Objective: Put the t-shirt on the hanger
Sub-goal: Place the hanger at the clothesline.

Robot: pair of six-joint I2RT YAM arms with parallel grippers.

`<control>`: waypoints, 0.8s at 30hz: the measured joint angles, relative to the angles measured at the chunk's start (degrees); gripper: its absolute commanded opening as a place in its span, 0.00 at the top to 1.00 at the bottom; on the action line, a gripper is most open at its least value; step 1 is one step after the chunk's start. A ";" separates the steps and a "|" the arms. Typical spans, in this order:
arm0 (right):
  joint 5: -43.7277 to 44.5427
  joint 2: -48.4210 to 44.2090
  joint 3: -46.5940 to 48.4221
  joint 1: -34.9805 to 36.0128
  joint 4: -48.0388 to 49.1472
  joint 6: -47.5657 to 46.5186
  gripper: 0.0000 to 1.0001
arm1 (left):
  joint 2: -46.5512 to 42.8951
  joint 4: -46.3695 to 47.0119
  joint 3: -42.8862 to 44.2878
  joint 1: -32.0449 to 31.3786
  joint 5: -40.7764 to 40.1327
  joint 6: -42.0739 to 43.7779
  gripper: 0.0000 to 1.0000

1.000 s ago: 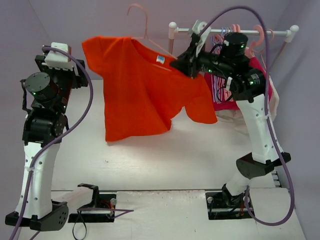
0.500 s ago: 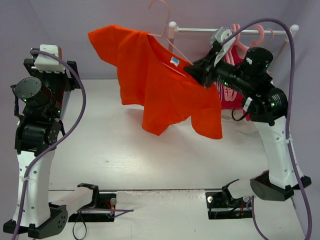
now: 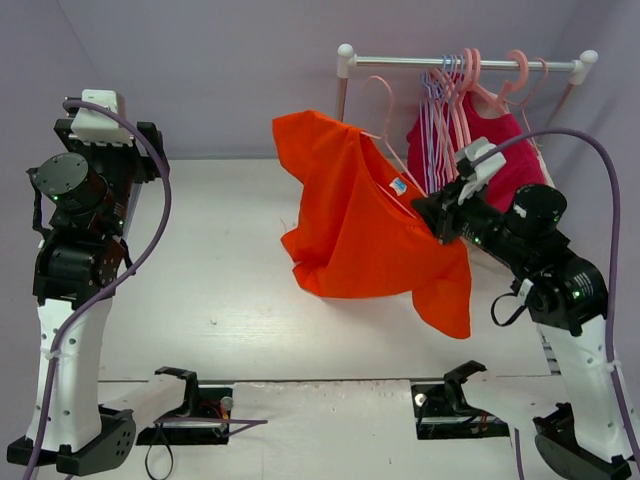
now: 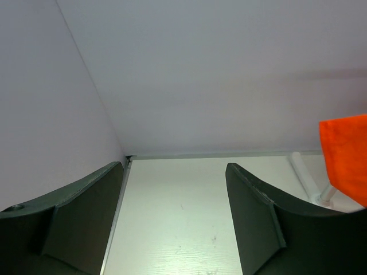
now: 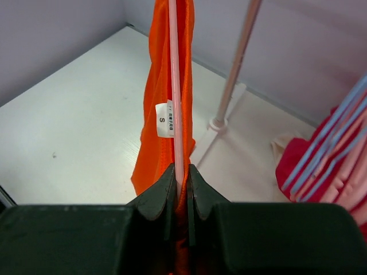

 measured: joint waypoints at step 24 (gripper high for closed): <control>23.67 10.75 6.37 0.00 -8.88 3.92 1.00 | -1.35 -0.17 -6.39 -1.90 3.35 -4.52 0.32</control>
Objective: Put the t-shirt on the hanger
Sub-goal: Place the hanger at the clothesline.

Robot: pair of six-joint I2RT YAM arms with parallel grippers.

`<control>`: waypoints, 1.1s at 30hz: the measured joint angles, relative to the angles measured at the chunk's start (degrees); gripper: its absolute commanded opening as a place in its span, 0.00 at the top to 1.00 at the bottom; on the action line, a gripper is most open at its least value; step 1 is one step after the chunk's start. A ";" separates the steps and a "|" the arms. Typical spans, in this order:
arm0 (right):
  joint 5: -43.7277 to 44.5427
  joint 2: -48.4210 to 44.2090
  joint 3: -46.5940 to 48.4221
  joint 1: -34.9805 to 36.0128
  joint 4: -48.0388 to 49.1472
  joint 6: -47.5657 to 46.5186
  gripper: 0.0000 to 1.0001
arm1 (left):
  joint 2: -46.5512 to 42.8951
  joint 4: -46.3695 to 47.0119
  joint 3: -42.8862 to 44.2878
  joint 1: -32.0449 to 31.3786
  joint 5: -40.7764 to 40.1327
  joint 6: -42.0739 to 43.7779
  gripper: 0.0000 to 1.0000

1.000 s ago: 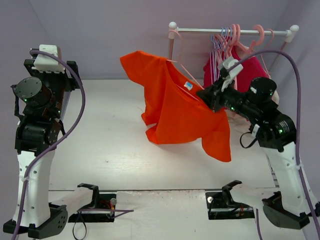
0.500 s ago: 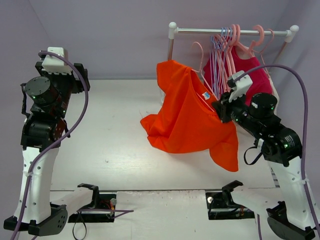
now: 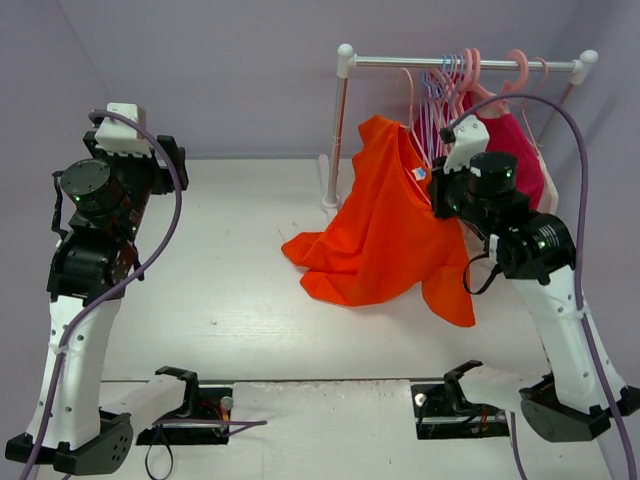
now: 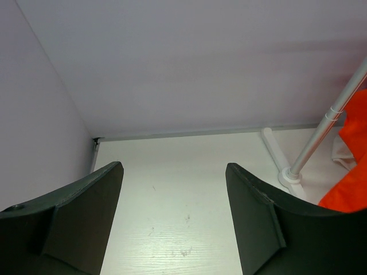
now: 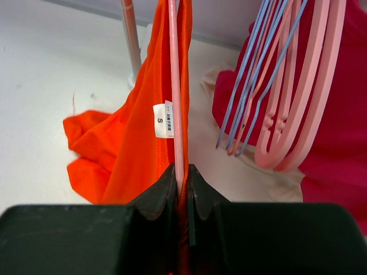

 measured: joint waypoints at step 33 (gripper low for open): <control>-8.62 23.14 1.05 -10.78 17.94 7.75 1.00 | -7.70 -6.75 -8.55 -0.92 1.20 -5.90 0.32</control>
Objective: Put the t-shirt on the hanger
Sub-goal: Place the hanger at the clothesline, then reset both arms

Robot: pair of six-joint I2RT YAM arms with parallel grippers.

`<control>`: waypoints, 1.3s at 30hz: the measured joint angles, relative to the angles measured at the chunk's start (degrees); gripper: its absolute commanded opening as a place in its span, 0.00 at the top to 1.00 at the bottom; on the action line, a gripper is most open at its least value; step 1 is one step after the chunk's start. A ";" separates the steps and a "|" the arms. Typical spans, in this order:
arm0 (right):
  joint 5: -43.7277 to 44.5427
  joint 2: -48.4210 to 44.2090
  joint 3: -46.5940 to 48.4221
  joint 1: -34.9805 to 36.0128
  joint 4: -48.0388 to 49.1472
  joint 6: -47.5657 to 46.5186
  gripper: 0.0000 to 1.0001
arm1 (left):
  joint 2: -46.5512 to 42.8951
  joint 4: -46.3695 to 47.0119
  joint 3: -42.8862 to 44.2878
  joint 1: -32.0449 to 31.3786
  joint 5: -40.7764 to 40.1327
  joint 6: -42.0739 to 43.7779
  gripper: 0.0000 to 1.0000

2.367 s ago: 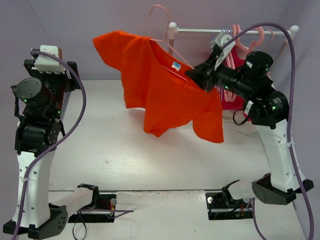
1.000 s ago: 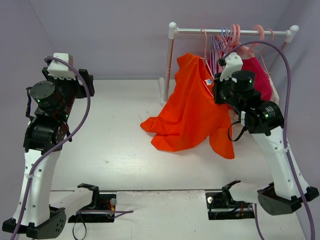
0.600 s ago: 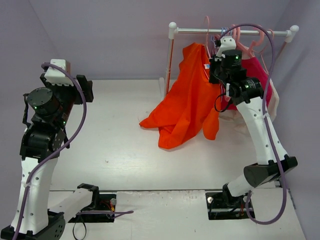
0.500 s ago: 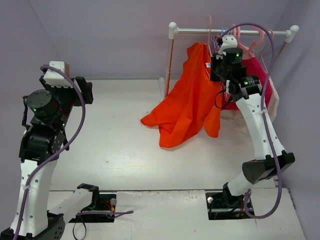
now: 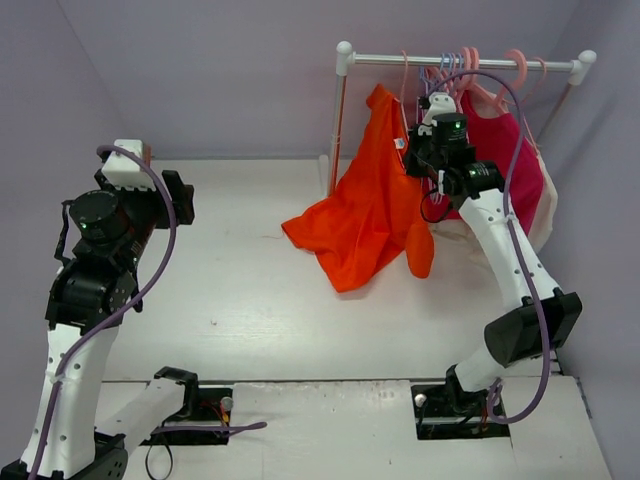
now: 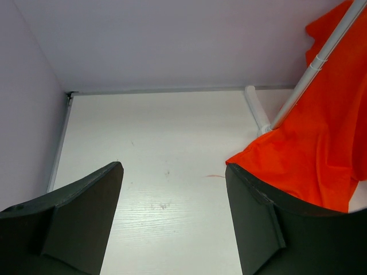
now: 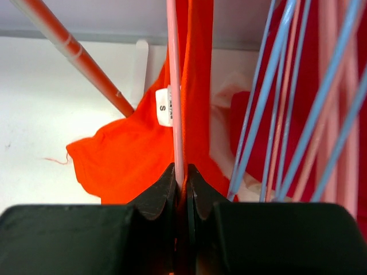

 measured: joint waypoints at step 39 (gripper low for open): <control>30.56 -55.81 -32.48 0.00 3.82 -0.09 0.00 | -24.54 -11.43 -13.81 -7.23 -22.72 3.57 0.25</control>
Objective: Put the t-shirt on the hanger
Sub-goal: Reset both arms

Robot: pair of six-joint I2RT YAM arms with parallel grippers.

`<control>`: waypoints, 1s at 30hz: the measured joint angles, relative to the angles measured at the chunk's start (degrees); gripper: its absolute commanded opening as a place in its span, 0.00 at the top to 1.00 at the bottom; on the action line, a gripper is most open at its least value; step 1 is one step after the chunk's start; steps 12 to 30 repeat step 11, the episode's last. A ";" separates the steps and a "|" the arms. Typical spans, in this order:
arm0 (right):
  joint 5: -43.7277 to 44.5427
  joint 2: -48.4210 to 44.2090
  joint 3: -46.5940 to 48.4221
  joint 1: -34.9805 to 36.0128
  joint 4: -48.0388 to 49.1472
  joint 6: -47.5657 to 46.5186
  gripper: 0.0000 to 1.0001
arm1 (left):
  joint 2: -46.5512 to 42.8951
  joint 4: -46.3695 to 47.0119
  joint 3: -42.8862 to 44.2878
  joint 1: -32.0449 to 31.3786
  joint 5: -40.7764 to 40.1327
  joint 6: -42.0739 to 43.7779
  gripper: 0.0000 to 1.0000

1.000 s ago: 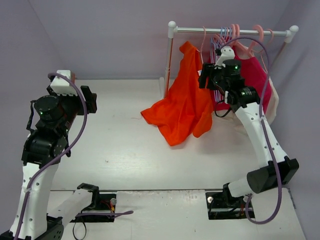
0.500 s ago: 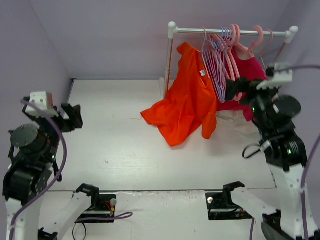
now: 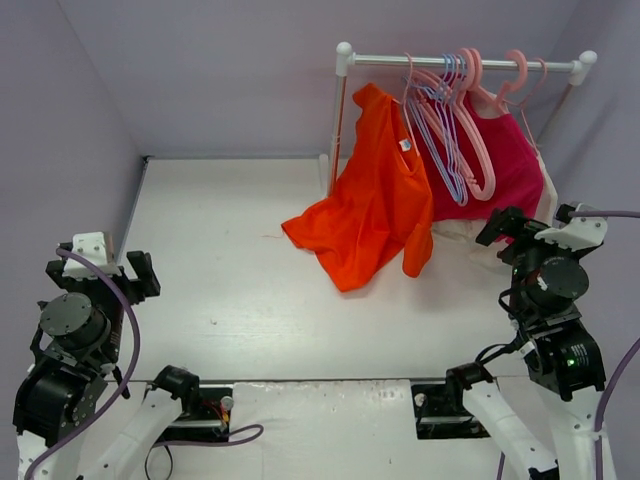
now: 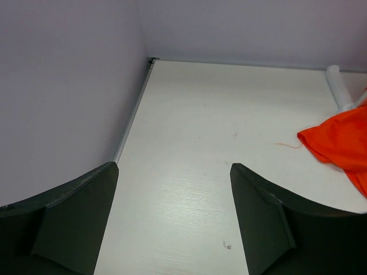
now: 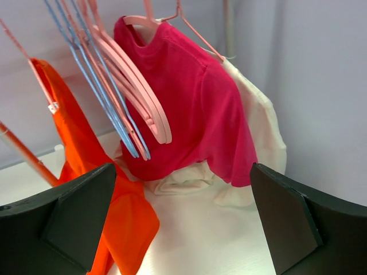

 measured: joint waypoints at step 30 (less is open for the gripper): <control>0.59 5.26 0.58 0.00 0.02 -0.18 0.00 | 1.90 -0.70 -1.36 -0.05 -0.71 -1.84 0.24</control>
